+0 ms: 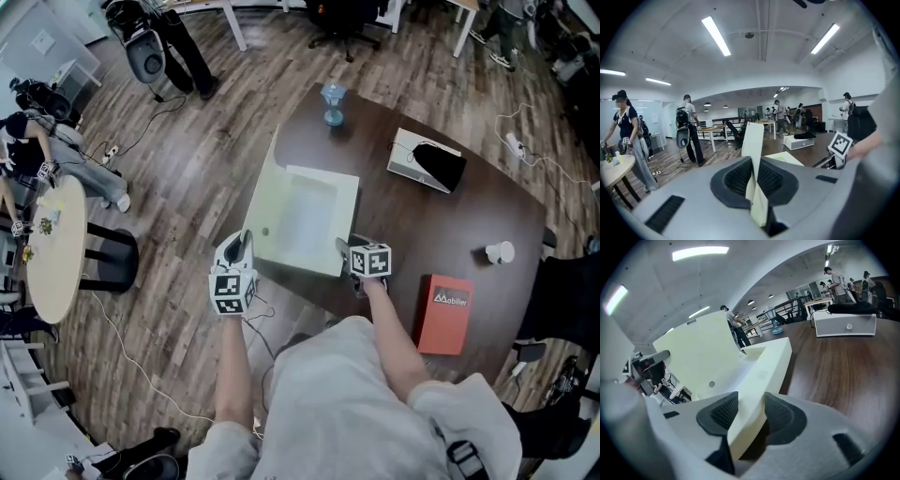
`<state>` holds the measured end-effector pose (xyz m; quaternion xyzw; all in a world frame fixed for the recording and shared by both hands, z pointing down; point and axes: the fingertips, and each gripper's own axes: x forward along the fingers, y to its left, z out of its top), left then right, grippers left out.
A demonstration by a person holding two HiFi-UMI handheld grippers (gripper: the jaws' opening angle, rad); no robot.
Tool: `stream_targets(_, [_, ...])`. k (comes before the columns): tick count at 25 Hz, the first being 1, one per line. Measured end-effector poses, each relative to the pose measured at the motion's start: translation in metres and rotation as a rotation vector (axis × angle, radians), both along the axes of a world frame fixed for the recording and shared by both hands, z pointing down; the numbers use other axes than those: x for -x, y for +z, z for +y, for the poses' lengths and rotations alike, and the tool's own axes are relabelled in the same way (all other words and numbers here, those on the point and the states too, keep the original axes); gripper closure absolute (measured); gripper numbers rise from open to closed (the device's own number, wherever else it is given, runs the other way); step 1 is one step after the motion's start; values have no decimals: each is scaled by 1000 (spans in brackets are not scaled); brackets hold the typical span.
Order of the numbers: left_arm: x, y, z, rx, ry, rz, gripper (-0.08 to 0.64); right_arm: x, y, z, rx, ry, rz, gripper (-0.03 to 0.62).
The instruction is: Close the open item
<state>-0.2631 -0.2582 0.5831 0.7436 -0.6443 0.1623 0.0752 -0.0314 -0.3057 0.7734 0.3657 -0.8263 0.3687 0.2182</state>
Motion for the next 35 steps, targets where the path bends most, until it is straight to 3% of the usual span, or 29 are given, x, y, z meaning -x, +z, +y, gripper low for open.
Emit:
stream_targets(6, [-27,8,1,17,113,-57,546,9,2,0,36,28,-64,428])
stream_targets(15, [-78,31,7,72,317,-292,546,18,3,4,50,21,-67,430])
stream_targets(35, [-122,74,22,146,467,-398,543,19,-1,6,46,34,-90,428])
